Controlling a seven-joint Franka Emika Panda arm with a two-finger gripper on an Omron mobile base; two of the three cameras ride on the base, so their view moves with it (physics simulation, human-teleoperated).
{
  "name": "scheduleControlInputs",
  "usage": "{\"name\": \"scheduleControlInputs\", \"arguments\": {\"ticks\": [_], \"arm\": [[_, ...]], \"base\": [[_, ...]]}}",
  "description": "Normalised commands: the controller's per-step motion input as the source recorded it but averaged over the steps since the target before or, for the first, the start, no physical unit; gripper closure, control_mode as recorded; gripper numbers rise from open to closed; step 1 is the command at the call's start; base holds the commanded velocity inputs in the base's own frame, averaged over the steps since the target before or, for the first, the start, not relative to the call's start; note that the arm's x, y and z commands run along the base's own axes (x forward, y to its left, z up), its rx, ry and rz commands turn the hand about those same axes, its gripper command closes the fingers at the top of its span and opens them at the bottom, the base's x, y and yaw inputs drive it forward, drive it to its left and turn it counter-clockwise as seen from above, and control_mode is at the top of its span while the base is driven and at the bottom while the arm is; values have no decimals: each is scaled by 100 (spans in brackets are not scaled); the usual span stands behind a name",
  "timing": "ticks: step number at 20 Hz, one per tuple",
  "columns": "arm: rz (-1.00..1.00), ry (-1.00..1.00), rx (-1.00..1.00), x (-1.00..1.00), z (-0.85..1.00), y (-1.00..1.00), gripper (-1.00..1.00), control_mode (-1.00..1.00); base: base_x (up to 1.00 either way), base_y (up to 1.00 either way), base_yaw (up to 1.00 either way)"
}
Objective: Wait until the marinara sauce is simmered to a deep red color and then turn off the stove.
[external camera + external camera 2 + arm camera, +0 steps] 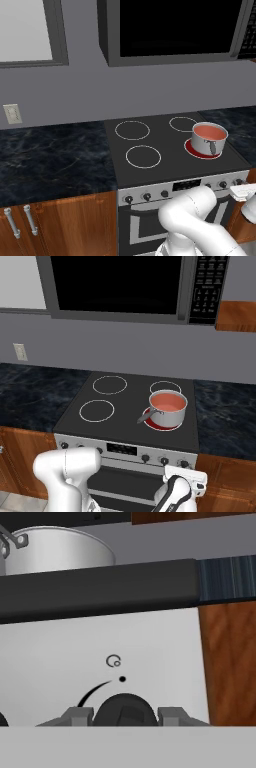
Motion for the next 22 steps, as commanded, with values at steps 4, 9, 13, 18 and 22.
{"name": "scheduleControlInputs", "arguments": {"ticks": [4, 9, 13, 18, 22], "arm": [[0, 0, 0, 0, 0, 0, 100, -100], [0, 0, 0, 0, 0, 0, 100, -100], [0, 0, 0, 0, 0, 0, 100, -100], [0, 0, 0, 0, 0, 0, 100, -100], [0, 0, 0, 0, 0, 0, 100, -100]], "base": [[0, 0, 0], [0, 0, 0], [0, 0, 0], [0, 0, 0], [0, 0, 0]]}}
